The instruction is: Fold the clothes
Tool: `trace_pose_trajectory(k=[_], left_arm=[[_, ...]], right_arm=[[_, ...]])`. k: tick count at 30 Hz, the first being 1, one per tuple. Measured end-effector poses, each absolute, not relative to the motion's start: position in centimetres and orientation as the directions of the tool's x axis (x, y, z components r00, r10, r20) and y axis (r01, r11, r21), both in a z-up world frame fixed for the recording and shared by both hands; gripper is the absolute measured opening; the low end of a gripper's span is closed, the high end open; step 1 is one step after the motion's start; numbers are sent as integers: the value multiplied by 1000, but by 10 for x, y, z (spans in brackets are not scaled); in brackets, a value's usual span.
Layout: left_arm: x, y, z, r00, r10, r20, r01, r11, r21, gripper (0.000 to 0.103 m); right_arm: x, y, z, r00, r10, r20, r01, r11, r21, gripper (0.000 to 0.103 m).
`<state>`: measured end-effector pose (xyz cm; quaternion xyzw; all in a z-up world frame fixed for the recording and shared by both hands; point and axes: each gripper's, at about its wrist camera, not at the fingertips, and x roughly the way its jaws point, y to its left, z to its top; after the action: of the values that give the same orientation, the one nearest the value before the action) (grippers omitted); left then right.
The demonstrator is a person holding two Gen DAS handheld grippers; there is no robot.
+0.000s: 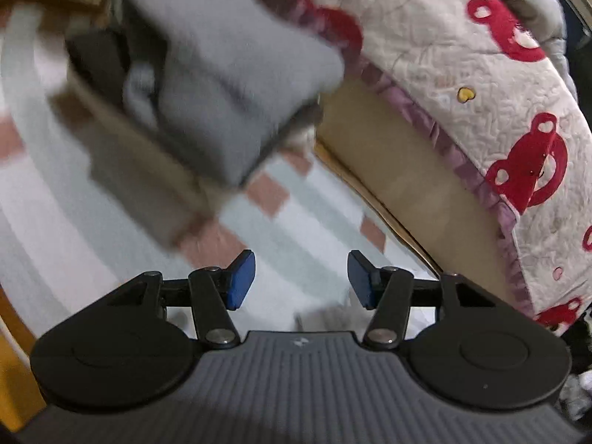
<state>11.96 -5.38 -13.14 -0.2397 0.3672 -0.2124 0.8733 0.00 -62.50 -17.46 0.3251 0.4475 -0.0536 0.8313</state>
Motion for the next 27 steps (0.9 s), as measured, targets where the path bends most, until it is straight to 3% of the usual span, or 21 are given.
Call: trace_pose_trajectory(k=[3,6,7,8,11,14,22,25,27], left_arm=[[126,-68,-131,593,-553,-585,247,817,-522,54],[128,-84,-146,546,-613,-571,247,769,-589,55],[128,-89,-152,541,-630,-557,236,750,-619,55],[127,-94,-157,537,-643,-546,226,734,-641,55],[127,-112,-157,528,-650,-547,258,736,-626,54],[126,-121,-146,519,-669,-533,319,730,-605,54],[123,-142,-128,503,-668,-549,367,740,-564,56],[112,-151,-131,465,-683,-564,424,731,-536,57],[105,-159,-138,438,-678,-590,466,733,-496,57]], right_arm=[[7,-622,-182,595,199,-779,382,782,492,54],[17,-618,-190,612,169,-772,378,795,474,55],[22,-612,-192,624,154,-766,339,830,443,44],[28,-603,-192,630,129,-766,288,877,384,9],[24,-583,-164,694,-15,-719,240,947,212,6],[-9,-591,-108,761,-238,-603,366,925,98,5],[-78,-732,-71,605,-619,-501,761,634,136,5],[-82,-755,-91,519,-645,-561,816,570,99,14],[-73,-757,-119,398,-656,-641,846,533,-20,16]])
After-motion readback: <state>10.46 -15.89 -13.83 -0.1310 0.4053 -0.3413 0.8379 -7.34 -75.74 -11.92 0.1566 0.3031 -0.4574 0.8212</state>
